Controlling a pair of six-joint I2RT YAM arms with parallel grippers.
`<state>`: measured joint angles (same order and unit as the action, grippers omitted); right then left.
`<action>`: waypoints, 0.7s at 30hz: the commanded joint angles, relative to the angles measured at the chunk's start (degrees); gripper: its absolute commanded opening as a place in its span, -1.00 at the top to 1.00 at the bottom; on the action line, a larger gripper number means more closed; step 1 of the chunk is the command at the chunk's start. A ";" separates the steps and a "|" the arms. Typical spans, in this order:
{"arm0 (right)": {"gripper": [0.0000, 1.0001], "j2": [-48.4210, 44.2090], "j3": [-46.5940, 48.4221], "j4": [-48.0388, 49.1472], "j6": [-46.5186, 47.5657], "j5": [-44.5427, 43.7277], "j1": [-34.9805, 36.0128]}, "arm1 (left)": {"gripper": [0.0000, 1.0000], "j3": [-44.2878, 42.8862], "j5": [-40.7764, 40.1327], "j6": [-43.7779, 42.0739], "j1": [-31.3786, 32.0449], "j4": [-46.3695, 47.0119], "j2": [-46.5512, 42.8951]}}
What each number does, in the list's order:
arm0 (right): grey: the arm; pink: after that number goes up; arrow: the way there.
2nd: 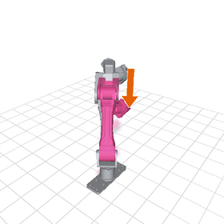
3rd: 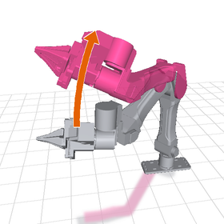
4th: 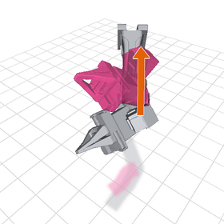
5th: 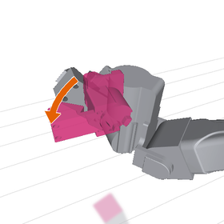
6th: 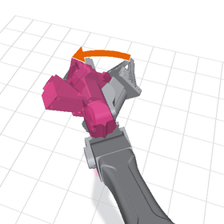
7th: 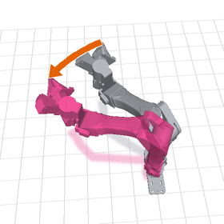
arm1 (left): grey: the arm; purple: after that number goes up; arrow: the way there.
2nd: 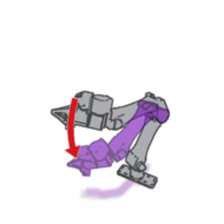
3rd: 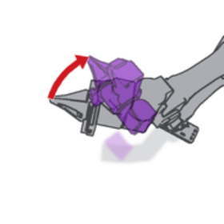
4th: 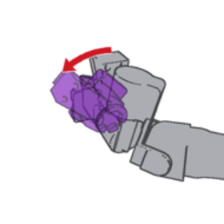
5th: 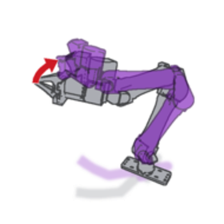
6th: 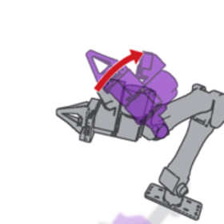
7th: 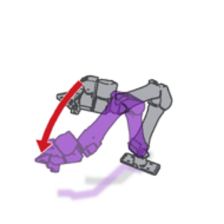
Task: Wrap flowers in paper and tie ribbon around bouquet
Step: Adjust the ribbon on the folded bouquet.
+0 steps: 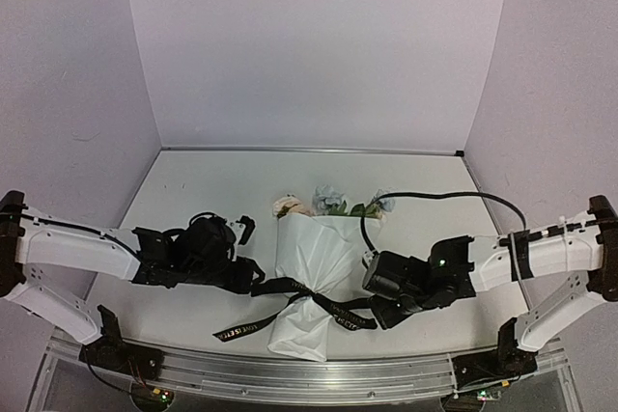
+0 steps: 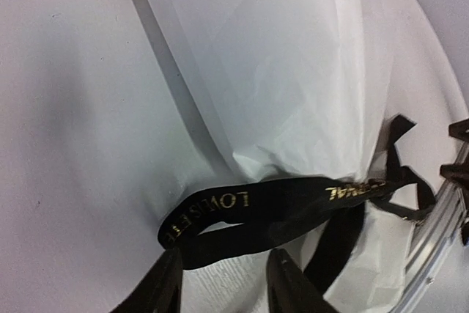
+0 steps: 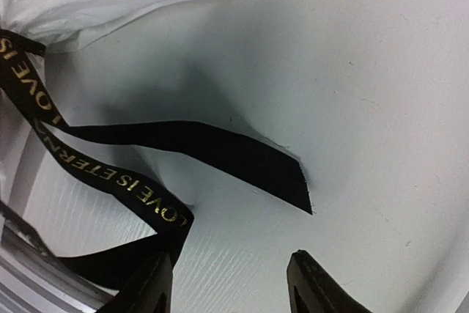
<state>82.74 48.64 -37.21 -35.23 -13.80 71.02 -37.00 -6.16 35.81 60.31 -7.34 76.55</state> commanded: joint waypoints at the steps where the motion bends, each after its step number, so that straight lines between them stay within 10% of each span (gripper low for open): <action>1: -0.27 -5.73 0.73 -1.14 2.58 -0.49 -0.18 | 0.09 -1.61 -0.02 -1.20 -0.11 -0.02 -6.72; 7: -0.89 -11.77 -0.40 -2.38 5.27 -5.33 -0.42 | -0.45 -4.08 -3.34 -1.77 -0.11 -2.23 -13.68; 11: -0.97 -16.18 -0.06 -6.06 8.97 -7.44 -2.55 | -0.91 -7.27 -8.17 -2.07 -0.23 -3.96 -17.53; 21: -0.97 -27.37 0.23 -13.32 13.46 -12.66 -5.80 | -0.99 -15.31 -19.92 2.03 -0.20 -10.92 -18.81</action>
<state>59.11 48.31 -46.08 -24.50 -22.10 65.65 -48.83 -19.20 35.35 60.31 -14.30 59.30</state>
